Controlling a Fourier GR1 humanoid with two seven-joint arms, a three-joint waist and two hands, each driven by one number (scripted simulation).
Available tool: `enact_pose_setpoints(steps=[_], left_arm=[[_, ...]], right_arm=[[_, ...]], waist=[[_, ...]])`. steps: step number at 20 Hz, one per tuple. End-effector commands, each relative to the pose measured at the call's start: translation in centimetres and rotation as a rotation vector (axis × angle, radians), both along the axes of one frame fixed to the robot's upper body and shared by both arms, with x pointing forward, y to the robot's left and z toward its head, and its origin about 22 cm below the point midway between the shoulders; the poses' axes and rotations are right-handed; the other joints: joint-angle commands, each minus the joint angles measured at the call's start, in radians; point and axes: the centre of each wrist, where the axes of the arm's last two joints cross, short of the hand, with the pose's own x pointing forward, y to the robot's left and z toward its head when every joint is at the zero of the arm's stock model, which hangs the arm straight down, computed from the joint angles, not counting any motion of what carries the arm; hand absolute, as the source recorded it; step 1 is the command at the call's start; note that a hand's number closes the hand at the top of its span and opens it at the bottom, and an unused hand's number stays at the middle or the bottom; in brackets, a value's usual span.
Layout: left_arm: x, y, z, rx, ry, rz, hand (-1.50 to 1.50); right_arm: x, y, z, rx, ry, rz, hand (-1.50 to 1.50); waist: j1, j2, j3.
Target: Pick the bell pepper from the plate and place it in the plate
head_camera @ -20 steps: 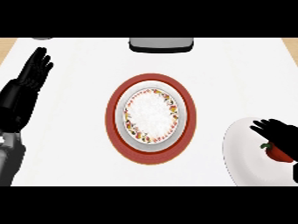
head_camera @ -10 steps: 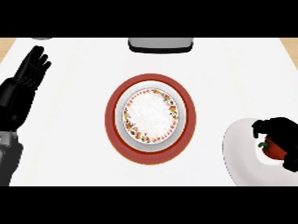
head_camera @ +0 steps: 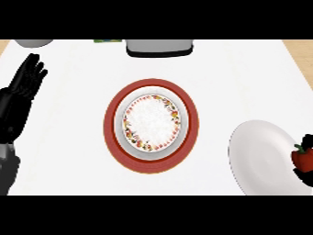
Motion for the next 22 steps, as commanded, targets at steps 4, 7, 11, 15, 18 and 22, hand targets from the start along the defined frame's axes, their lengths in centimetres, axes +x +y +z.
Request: enact_pose_setpoints(steps=[4,7,11,15,18,22], left_arm=[[0.0,-1.1,0.9,-0.005,-0.002,-0.002,0.00],[-0.7,-1.7,0.3,-0.005,-0.005,-0.014,0.00],[0.5,-1.1,-0.9,-0.007,-0.002,-0.020,0.00],[0.0,-0.2,-0.3,0.010,-0.020,-0.017,0.00],[0.5,-0.5,1.8,0.002,-0.020,-0.029,0.00],[0.2,-1.5,0.6,0.005,-0.019,-0.054,0.00]], right_arm=[[-3.9,3.3,4.7,0.087,-0.167,-0.136,1.50],[-5.5,5.0,7.1,0.178,-0.234,-0.067,1.50],[-6.3,8.4,9.3,0.330,-0.389,0.091,1.50],[-7.4,12.8,12.9,0.512,-0.467,0.161,1.50],[-8.6,15.9,14.9,0.566,-0.459,0.199,1.50],[-5.9,18.7,16.4,0.566,-0.440,0.250,1.50]], waist=[[0.020,0.008,0.009],[0.026,0.007,0.009],[0.018,0.011,0.009],[0.032,0.009,0.009],[0.047,0.011,0.009],[0.057,0.016,0.010]])
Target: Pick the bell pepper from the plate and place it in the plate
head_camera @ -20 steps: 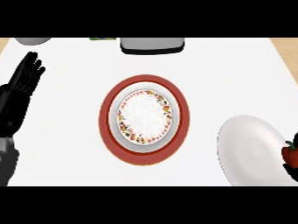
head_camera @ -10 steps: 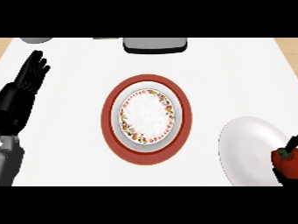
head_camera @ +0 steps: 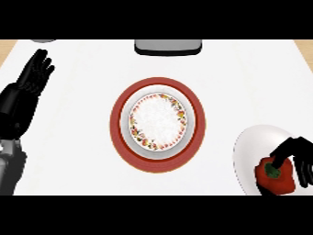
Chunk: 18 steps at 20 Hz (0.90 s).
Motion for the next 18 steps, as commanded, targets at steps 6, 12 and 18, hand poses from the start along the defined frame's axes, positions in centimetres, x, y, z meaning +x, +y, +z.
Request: enact_pose_setpoints(steps=[6,12,18], left_arm=[[0.1,-0.6,1.1,-0.013,-0.001,-0.015,0.00],[0.5,0.9,-0.3,0.010,-0.002,-0.034,0.00],[0.6,-1.2,-0.3,0.005,0.001,-0.026,0.00]], right_arm=[[5.7,9.1,1.9,0.043,0.018,0.091,1.50],[9.5,15.0,1.3,0.104,0.072,0.096,1.50],[13.6,18.1,-2.2,0.074,0.099,0.055,1.50]], waist=[[0.016,0.004,0.001],[0.023,0.006,0.001],[0.020,0.005,0.001]])
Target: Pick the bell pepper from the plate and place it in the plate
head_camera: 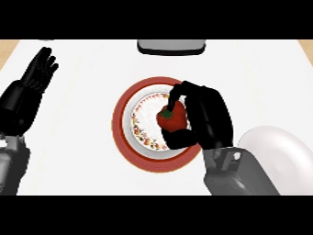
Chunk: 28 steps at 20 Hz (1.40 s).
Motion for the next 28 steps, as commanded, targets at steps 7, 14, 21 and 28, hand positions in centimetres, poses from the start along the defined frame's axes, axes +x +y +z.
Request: enact_pose_setpoints(steps=[7,14,21,28], left_arm=[[0.5,0.6,0.7,-0.003,0.005,-0.023,0.00],[0.6,-1.8,0.0,-0.004,-0.001,-0.028,0.00],[0.0,-0.6,0.5,0.006,-0.014,-0.036,0.00],[0.7,-0.3,0.6,-0.006,-0.010,-0.020,0.00]], right_arm=[[5.6,6.2,-5.3,-0.120,0.047,-0.058,1.50],[8.8,4.8,-8.3,-0.008,0.181,-0.113,-1.50],[8.6,6.3,-7.4,0.216,0.111,-0.031,-1.50],[9.8,4.3,-6.8,0.491,-0.007,-0.089,-1.50]], waist=[[0.025,0.004,0.000],[0.027,0.008,0.001],[0.043,0.008,0.001],[0.017,0.006,0.001]])
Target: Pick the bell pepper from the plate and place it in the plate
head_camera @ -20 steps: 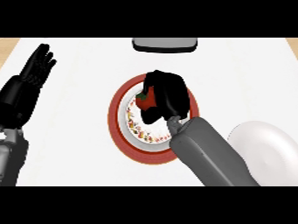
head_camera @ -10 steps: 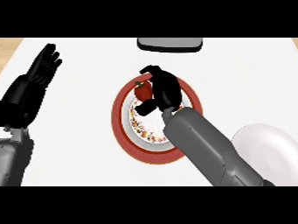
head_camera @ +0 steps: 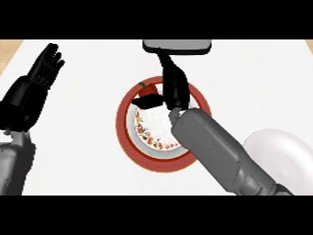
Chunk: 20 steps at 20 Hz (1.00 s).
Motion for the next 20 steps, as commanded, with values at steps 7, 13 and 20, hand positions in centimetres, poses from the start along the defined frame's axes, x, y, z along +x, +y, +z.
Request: enact_pose_setpoints(steps=[7,13,20], left_arm=[[-0.7,0.3,0.0,-0.006,0.008,0.036,0.00],[-1.1,0.5,-0.3,-0.004,0.015,0.048,0.00],[-2.8,2.8,-0.3,0.000,-0.004,0.054,0.00]], right_arm=[[0.5,-6.0,-0.5,0.276,-0.024,-0.091,-1.50],[-2.0,-12.6,-0.8,0.326,-0.087,-0.115,-1.50],[-4.7,-22.3,-1.5,0.285,-0.089,-0.066,-1.50]], waist=[[-0.043,-0.010,0.000],[-0.055,-0.013,-0.001],[-0.045,-0.012,0.000]])
